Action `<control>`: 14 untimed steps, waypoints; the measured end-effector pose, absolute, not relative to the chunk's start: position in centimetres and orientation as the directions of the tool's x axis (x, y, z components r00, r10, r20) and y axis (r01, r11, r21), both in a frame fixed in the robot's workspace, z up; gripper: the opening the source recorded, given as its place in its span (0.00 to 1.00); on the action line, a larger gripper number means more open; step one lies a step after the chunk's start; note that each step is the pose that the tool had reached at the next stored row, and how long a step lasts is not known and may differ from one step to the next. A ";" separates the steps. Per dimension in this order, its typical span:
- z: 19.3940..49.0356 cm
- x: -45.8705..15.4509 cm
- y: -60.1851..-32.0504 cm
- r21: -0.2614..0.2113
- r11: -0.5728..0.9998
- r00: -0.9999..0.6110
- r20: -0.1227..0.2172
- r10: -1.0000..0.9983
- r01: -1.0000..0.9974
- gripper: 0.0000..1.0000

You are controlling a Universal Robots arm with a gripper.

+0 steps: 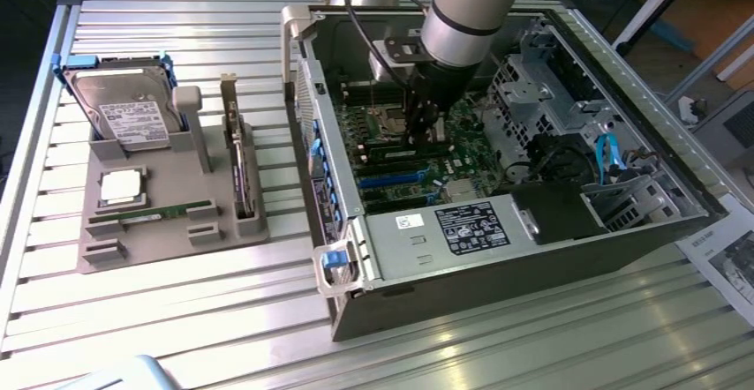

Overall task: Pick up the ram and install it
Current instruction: 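Press down the ram until it locks into place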

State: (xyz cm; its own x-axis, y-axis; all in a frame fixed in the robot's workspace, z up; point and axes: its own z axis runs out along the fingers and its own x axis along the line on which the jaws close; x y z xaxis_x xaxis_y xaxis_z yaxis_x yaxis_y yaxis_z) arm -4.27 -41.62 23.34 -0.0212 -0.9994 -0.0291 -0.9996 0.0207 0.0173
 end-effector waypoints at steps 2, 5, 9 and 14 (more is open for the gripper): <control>23.3 -4.3 -41.6 0.017 0.021 -0.021 -0.029 -0.999 -1.000 0.10; 23.1 -4.3 -41.6 0.017 0.021 -0.021 -0.029 -0.999 -1.000 0.10; 22.9 -4.3 -41.7 0.017 0.021 -0.021 -0.029 -0.999 -1.000 0.10; 23.4 -4.2 -41.6 0.017 0.021 -0.021 -0.029 -0.999 -1.000 0.10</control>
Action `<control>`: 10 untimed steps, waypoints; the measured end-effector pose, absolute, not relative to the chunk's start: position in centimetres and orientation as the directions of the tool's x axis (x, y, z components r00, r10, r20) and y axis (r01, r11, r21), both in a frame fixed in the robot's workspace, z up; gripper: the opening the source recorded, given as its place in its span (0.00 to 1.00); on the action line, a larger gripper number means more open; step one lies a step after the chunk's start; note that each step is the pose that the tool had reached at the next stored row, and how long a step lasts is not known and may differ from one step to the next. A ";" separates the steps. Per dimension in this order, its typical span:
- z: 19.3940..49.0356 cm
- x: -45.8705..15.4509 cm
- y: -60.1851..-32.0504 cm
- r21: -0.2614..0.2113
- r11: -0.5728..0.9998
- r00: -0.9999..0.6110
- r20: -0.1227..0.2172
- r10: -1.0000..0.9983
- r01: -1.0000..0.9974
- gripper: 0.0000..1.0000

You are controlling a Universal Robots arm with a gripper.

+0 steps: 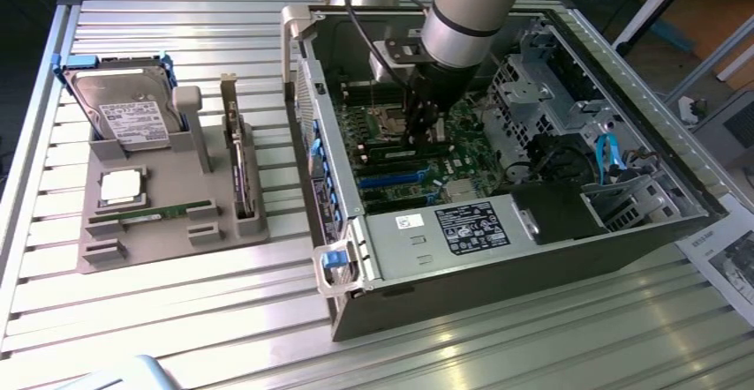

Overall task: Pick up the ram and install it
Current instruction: 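Press down the ram until it locks into place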

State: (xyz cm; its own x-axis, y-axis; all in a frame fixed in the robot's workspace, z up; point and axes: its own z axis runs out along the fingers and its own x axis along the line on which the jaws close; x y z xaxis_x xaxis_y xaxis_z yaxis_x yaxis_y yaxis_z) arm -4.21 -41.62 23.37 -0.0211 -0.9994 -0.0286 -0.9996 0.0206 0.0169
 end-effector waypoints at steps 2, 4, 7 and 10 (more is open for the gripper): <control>23.8 -4.2 -41.6 0.019 0.021 -0.021 -0.025 -0.999 -1.000 0.10; 24.1 -4.2 -41.7 0.019 0.021 -0.021 -0.023 -1.000 -1.000 0.10; 24.5 -4.2 -41.7 0.019 0.021 -0.021 -0.022 -1.000 -1.000 0.10; 24.8 -4.2 -41.6 0.019 0.021 -0.021 -0.022 -1.000 -1.000 0.10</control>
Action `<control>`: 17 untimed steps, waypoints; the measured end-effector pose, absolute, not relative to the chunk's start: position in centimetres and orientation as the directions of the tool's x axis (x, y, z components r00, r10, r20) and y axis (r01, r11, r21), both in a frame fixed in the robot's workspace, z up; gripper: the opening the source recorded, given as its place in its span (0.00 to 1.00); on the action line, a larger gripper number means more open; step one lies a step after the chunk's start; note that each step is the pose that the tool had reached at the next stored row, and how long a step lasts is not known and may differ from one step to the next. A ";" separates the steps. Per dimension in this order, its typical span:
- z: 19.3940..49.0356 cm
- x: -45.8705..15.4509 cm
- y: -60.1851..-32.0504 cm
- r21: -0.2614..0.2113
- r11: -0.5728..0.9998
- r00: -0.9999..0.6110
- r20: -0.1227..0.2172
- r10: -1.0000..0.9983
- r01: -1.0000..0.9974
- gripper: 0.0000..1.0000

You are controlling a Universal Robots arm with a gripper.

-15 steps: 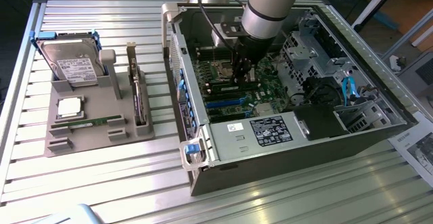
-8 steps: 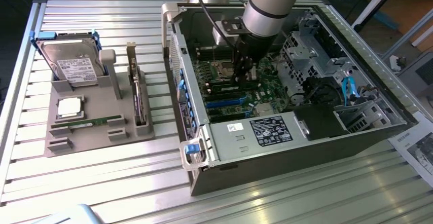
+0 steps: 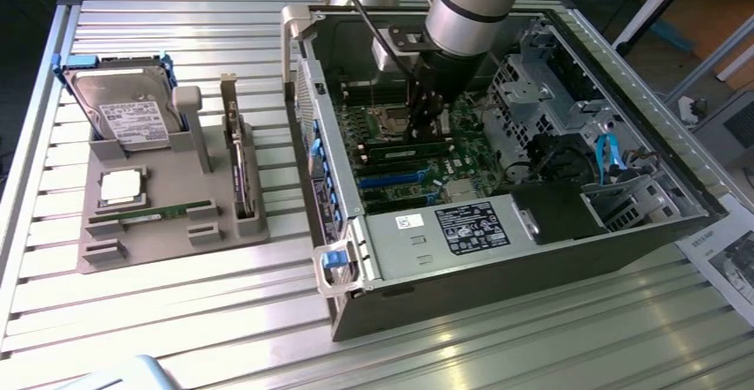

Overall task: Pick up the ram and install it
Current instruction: 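Press down the ram until it locks into place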

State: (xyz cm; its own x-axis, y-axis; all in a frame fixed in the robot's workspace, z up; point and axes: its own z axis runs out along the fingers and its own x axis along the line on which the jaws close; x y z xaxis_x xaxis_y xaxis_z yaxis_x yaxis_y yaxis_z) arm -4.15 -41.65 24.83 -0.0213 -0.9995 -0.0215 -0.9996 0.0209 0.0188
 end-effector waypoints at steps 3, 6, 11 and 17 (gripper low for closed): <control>24.8 -4.3 -41.7 0.019 0.021 -0.021 -0.021 -1.000 -1.000 0.10; 24.8 -4.6 -41.7 0.019 0.021 -0.021 -0.021 -1.000 -1.000 0.10; 24.8 -5.9 -41.7 0.019 0.021 -0.021 -0.021 -1.000 -1.000 0.10; 24.8 -7.5 -41.7 0.018 0.021 -0.021 -0.021 -1.000 -1.000 0.10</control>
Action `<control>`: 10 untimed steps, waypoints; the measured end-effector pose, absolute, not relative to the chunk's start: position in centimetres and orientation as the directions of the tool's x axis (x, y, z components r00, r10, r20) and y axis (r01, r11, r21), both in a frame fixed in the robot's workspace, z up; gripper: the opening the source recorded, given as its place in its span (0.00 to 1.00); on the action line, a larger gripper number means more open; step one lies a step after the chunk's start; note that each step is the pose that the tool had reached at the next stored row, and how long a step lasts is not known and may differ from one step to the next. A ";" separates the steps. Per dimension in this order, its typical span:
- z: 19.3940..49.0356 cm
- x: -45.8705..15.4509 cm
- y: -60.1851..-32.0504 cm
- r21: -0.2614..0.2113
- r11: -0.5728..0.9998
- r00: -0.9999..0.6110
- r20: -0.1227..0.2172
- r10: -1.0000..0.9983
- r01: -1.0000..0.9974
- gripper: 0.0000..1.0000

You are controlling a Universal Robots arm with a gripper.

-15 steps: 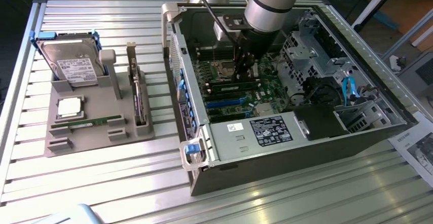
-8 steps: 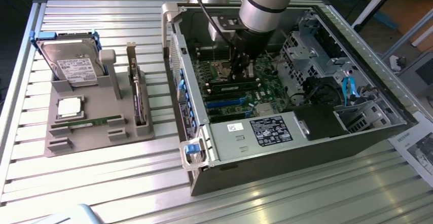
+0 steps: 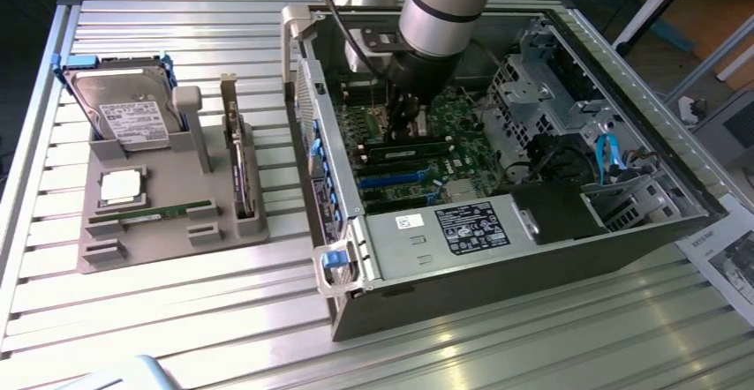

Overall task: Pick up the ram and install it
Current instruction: 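Press down the ram until it locks into place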

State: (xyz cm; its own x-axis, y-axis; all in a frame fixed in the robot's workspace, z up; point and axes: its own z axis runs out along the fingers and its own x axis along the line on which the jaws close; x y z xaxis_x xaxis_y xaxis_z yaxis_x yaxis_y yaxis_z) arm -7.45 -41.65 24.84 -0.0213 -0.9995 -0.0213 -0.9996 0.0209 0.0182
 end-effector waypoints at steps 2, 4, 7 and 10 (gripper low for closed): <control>24.8 -8.1 -41.7 0.018 0.021 -0.021 -0.021 -1.000 -1.000 0.10; 24.8 -8.6 -41.7 0.018 0.021 -0.021 -0.021 -1.000 -1.000 0.10; 24.8 -8.8 -41.7 0.018 0.021 -0.021 -0.021 -1.000 -1.000 0.10; 24.4 -8.8 -41.7 0.018 0.021 -0.021 -0.021 -1.000 -1.000 0.10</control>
State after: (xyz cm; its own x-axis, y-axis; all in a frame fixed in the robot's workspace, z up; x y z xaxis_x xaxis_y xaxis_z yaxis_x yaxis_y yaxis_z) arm -8.78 -41.65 24.37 -0.0212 -0.9995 -0.0214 -0.9996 0.0208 0.0180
